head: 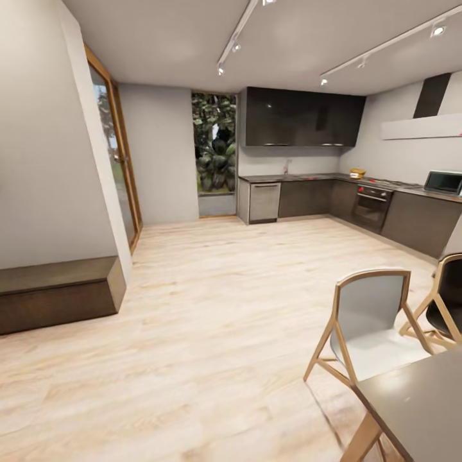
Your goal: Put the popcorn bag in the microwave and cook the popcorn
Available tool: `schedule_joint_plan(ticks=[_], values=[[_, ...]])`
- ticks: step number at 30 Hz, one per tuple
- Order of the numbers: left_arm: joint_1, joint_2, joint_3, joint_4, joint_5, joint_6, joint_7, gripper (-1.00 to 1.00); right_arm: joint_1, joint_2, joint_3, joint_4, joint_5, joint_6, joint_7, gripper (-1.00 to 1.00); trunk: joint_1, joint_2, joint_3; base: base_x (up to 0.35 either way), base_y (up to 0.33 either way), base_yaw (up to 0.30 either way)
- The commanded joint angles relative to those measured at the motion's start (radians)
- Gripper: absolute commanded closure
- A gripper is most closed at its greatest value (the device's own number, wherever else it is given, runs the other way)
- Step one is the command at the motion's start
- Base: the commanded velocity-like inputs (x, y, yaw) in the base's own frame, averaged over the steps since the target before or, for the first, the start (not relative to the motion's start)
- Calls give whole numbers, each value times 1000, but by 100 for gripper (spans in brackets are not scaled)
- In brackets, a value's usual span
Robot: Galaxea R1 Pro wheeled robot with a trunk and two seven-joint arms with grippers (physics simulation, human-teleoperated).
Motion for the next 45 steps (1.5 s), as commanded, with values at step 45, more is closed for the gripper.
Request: schedule_joint_plan(ticks=[45], values=[[0, 0, 0, 0, 9, -3, 0, -100, 0, 1, 3, 0, 4, -4, -8, -100, 1, 0, -1, 148, 0, 162]])
